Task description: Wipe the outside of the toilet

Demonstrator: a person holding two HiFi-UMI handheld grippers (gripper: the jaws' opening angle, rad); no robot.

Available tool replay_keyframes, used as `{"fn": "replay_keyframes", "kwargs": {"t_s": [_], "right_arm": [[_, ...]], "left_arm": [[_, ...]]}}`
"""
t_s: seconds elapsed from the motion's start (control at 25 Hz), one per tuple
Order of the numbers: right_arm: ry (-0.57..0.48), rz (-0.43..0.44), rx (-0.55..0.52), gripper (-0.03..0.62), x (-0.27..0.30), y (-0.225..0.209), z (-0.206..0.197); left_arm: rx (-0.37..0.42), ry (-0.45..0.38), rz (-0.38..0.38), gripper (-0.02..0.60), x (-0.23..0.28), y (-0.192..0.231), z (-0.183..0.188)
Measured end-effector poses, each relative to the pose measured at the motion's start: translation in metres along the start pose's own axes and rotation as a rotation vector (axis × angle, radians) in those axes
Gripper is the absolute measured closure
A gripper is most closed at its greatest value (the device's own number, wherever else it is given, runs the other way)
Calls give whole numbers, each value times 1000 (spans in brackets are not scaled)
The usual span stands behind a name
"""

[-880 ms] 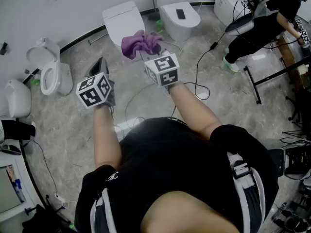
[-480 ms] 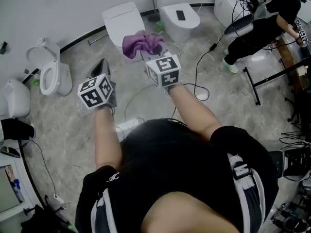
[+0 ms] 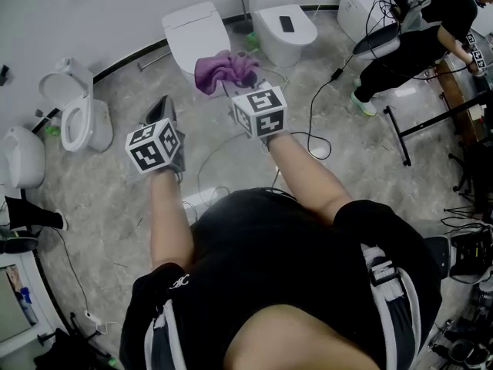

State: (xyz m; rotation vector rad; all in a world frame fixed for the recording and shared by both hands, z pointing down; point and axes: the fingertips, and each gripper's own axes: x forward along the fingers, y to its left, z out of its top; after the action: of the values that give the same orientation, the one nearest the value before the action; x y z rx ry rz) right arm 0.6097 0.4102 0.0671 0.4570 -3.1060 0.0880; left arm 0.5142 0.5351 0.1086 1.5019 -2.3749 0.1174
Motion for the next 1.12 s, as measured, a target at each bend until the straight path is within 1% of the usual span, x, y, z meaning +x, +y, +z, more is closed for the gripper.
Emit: {"fn": "replay_keyframes", "kwargs": {"t_s": [0.24, 0.64, 0.88, 1.12], "right_arm": [[-1, -15, -20, 526, 19, 23, -5], [20, -77, -36, 525, 41, 61, -18], [35, -111, -39, 525, 55, 60, -23], [55, -133, -25, 525, 67, 34, -35]], "left_arm": [[-12, 3, -14, 572, -2, 32, -7], [-2, 14, -67, 572, -12, 80, -10], [-23, 16, -98, 572, 1, 94, -7], [-24, 51, -116, 571, 30, 89, -17]]}}
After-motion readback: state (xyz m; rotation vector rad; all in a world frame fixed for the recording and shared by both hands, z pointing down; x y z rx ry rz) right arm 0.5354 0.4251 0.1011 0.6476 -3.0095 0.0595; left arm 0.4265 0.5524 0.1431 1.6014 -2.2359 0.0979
